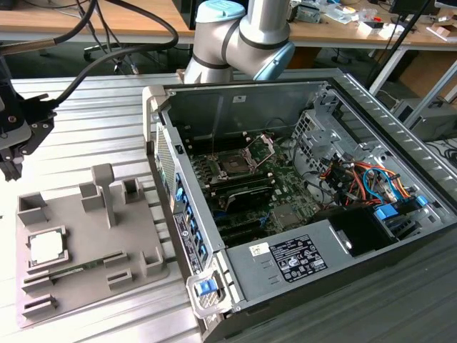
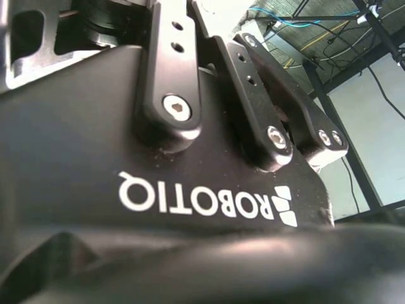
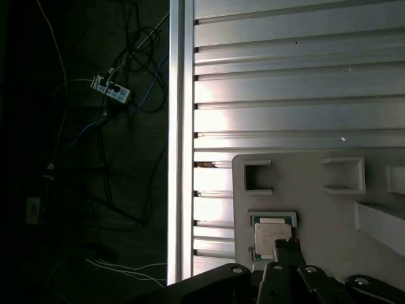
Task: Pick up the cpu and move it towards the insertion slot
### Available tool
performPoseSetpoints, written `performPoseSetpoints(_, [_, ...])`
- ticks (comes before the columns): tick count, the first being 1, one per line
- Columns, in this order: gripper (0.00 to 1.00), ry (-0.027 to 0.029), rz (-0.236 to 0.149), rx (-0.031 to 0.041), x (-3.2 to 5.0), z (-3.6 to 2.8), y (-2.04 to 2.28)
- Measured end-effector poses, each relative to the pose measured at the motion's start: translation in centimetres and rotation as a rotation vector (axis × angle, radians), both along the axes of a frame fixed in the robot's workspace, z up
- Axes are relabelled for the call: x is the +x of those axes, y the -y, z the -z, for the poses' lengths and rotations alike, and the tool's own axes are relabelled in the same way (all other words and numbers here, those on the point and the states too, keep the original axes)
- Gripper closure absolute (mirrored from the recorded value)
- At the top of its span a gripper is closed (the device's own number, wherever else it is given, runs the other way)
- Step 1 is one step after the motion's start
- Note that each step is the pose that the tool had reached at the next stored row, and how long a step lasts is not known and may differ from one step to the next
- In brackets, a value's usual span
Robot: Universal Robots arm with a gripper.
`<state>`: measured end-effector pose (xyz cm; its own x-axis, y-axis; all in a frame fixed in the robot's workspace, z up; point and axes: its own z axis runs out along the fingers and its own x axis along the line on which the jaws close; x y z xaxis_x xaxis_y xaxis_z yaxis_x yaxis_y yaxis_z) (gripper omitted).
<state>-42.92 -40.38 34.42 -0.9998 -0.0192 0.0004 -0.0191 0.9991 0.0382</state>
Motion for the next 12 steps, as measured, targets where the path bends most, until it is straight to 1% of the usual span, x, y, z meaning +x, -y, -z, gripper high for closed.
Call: performPoseSetpoints(12, [0.89, 0.0, 0.0, 0.0, -0.33, 0.03, 0.0])
